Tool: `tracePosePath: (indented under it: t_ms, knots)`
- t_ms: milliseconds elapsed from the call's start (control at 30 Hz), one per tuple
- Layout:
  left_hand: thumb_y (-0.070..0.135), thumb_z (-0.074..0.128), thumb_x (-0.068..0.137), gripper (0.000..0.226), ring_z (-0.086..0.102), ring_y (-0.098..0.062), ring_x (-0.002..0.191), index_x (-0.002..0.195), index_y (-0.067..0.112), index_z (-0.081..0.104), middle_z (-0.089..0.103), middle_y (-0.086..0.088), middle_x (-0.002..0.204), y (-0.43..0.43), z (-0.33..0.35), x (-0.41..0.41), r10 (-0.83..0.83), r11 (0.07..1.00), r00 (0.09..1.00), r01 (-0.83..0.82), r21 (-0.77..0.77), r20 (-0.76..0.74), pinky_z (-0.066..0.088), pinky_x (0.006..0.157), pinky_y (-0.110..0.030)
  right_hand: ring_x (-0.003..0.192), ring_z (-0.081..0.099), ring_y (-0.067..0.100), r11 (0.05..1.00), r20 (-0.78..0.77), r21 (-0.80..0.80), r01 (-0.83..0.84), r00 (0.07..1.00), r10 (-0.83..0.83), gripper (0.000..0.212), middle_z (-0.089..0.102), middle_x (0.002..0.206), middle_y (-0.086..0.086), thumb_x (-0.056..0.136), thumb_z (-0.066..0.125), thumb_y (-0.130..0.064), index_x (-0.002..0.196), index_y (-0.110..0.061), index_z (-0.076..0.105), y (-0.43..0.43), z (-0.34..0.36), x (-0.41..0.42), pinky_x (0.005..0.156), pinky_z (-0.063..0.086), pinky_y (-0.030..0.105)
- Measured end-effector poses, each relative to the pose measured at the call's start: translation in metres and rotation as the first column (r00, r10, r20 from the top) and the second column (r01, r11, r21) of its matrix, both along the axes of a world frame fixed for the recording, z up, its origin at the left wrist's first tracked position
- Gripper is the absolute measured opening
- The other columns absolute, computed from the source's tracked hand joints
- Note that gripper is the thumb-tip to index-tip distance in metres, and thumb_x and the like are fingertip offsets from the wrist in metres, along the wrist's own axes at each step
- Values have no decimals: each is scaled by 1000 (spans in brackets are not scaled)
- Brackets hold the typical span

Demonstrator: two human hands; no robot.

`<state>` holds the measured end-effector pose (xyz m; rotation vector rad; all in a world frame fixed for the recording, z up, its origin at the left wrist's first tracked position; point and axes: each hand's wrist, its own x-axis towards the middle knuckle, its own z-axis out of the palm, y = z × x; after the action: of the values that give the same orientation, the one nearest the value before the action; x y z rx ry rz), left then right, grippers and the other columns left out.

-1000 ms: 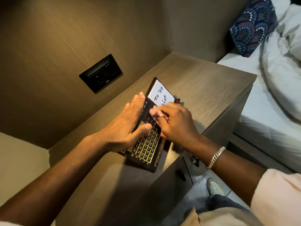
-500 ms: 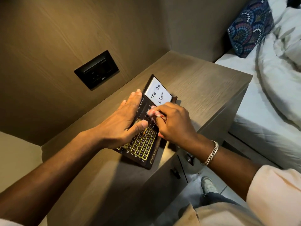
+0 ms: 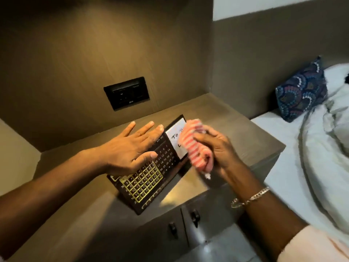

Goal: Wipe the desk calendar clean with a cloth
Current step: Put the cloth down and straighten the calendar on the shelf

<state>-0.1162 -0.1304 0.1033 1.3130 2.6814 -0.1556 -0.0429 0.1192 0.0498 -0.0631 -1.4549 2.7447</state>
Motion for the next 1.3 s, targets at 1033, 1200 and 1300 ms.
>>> tracePosePath:
  t_ms: [1033, 1200, 1300]
  knots:
    - [43, 38, 95, 68, 13, -16, 149, 153, 31, 3, 6, -1, 165, 101, -81, 165, 710, -466, 360, -404, 787, 605, 27, 117, -31, 150, -13, 11, 79, -119, 992, 96, 918, 377, 105, -10, 165, -5, 75, 32, -88, 154, -30, -5, 113, -38, -9, 117, 0, 40]
    - [41, 28, 101, 55, 34, -27, 142, 151, 22, 22, 34, -10, 156, 104, -106, 164, 494, -696, 276, -443, 565, 825, 30, 105, -33, 141, 34, 20, 445, 105, 860, -250, 940, 326, 93, 34, 158, 2, 82, 49, -71, 155, -24, 15, 59, -45, -15, 102, 28, 30]
    - [51, 27, 98, 59, 43, -27, 134, 145, 18, 37, 49, -12, 145, 95, -111, 151, 427, -727, 279, -459, 511, 860, 33, 105, -36, 117, 51, 3, 510, 91, 824, -248, 945, 314, 73, 56, 133, -17, 78, 47, -76, 141, -42, 37, 46, -55, -21, 87, 37, 17]
